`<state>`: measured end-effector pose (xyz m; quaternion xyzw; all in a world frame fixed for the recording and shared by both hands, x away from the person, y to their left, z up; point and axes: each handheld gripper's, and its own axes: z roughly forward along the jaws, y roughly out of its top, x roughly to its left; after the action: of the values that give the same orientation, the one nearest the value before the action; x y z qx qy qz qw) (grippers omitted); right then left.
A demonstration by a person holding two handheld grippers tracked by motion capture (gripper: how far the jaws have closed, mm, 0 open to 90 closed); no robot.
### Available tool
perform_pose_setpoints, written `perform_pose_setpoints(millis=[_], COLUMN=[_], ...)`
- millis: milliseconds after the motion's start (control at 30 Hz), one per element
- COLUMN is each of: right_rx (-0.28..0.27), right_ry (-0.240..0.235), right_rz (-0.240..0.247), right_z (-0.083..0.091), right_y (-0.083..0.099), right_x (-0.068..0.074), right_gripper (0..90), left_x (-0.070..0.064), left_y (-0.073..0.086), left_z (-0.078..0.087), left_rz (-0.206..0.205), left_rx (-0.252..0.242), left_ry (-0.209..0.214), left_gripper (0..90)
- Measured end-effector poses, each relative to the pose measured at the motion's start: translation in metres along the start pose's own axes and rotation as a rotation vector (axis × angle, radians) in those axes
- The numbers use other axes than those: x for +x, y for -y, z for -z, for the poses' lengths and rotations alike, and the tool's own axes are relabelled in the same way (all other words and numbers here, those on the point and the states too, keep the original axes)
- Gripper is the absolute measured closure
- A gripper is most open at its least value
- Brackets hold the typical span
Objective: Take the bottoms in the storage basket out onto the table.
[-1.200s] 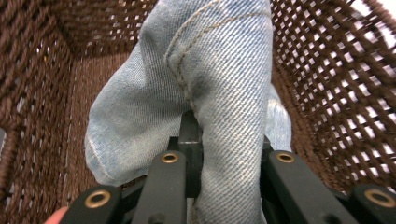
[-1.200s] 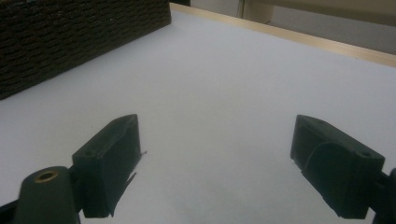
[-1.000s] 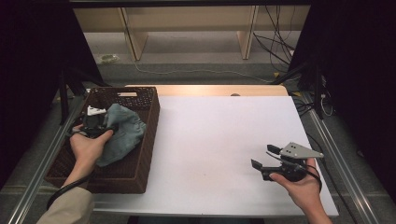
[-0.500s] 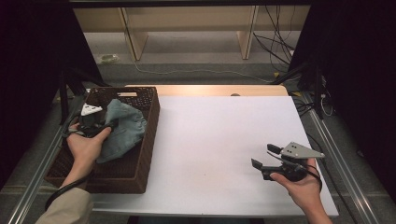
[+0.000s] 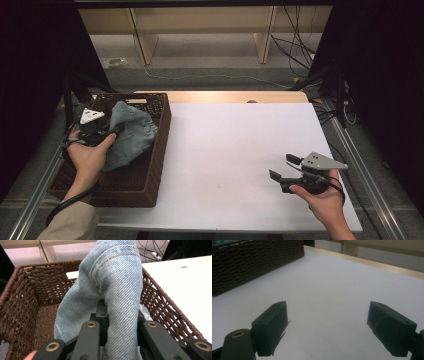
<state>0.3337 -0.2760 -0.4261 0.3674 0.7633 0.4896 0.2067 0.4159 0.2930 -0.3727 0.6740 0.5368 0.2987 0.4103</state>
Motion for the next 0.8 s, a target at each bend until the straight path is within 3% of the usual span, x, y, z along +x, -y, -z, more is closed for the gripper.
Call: perform_pose_setpoints(millis=[267, 800], right_rx=[-0.004, -0.016], right_ry=[0.001, -0.008], right_rz=[0.001, 0.015], right_z=[0.0, 0.0], right_y=[0.0, 0.0], right_x=[0.0, -0.001], right_gripper=[17.7, 18.6], left_x=[0.0, -0.002], left_y=[-0.002, -0.008], left_z=[0.004, 0.013], left_rz=[0.017, 0.012], left_rx=[-0.033, -0.078], left_ry=[-0.001, 0.006], left_gripper=[75.7, 75.7])
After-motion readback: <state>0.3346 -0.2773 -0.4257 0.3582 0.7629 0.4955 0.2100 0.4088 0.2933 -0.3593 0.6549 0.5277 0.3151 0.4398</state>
